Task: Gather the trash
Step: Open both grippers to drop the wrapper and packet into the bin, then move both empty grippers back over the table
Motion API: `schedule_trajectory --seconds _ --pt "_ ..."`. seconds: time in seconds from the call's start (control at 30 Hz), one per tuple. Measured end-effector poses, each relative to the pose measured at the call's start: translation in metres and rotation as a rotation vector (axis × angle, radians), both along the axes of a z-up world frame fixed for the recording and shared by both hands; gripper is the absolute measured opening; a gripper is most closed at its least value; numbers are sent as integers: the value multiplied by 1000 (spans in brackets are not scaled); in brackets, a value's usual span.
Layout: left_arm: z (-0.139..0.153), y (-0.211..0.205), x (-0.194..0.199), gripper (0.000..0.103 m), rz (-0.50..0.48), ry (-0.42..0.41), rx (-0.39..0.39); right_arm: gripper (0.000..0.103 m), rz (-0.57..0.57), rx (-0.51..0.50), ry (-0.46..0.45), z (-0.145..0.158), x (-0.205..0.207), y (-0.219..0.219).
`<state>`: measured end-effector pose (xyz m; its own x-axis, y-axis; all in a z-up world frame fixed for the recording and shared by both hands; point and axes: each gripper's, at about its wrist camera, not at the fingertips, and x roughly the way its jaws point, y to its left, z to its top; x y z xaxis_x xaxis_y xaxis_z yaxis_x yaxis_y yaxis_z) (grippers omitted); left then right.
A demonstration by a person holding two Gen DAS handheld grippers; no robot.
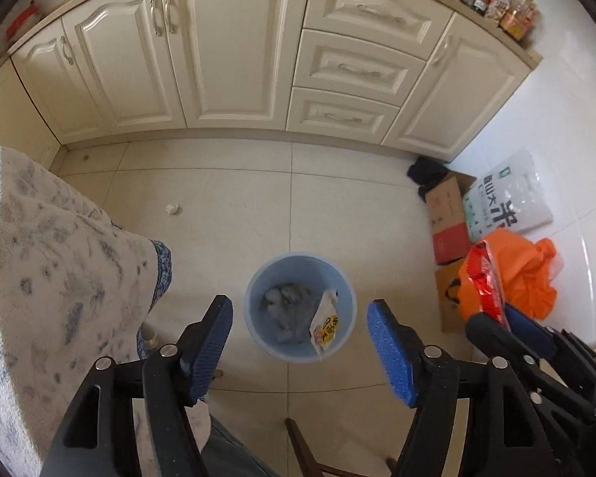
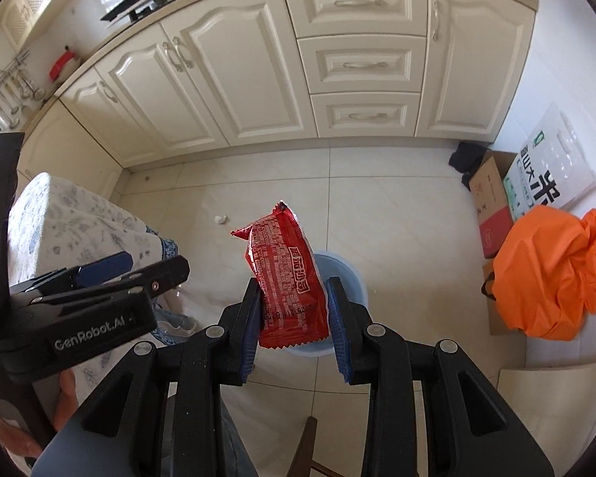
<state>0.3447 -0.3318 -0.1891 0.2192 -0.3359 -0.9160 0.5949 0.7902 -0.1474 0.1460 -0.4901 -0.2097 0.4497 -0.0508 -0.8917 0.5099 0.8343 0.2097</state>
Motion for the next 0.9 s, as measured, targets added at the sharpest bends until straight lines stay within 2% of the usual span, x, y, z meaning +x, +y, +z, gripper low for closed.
schedule_trajectory --seconds 0.2,0.4,0.43,0.47,0.53,0.57,0.67,0.9 --pt "-24 11 21 66 39 35 36 32 6 10 21 -9 5 2" --pt "-24 19 19 66 80 23 40 35 33 2 27 -10 21 15" --pt "-20 22 13 66 86 17 40 41 30 -17 23 -8 24 17" --pt "-18 26 8 66 92 12 40 67 21 -29 23 -6 26 21" --pt "-16 33 5 66 102 11 37 102 8 -35 -5 -1 29 25" --pt "-14 37 1 66 105 12 36 103 0 -46 -29 3 28 26" --pt "-7 47 -3 66 112 13 41 103 -1 -114 -16 10 32 35" --pt "10 61 -15 66 102 -8 14 103 -1 -133 7 18 30 41"
